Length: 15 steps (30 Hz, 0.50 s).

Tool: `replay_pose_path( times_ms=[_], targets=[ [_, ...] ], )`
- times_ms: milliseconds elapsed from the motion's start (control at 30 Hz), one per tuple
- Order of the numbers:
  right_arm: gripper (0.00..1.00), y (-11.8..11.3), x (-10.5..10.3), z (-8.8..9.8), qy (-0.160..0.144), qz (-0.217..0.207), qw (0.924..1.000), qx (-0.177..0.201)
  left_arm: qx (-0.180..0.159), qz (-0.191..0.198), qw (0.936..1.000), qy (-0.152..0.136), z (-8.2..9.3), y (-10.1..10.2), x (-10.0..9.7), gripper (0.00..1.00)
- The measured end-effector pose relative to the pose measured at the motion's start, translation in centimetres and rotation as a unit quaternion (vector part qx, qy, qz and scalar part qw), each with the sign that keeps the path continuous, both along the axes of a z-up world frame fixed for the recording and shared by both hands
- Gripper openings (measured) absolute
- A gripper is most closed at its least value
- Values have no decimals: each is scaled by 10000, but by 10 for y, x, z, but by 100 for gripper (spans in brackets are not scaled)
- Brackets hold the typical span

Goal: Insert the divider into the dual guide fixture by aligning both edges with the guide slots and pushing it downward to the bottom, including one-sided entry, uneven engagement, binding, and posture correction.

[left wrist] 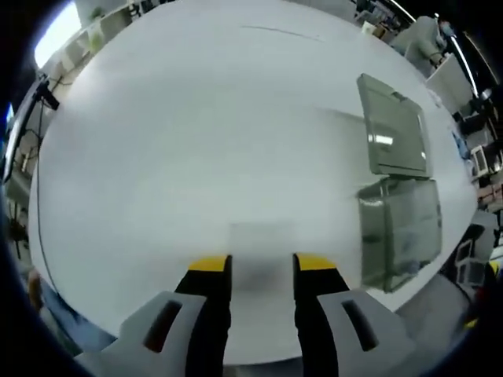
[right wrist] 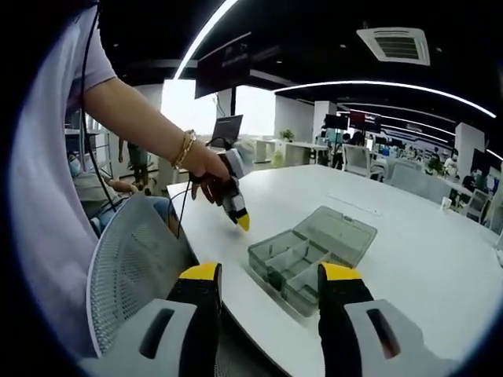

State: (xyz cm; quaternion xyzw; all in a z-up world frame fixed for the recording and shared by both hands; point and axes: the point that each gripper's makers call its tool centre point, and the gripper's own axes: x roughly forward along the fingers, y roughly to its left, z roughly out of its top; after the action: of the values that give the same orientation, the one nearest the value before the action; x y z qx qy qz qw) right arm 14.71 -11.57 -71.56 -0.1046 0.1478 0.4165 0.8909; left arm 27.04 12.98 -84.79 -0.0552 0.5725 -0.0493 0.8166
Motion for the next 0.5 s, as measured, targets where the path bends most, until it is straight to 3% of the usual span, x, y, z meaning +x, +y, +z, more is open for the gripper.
replay_pose_path(
  times_ms=[500],
  targets=[
    [44,-5,4,-4,299,-159,9994,104,-416,-319,9954,-798,20,-14,3,28]
  ],
)
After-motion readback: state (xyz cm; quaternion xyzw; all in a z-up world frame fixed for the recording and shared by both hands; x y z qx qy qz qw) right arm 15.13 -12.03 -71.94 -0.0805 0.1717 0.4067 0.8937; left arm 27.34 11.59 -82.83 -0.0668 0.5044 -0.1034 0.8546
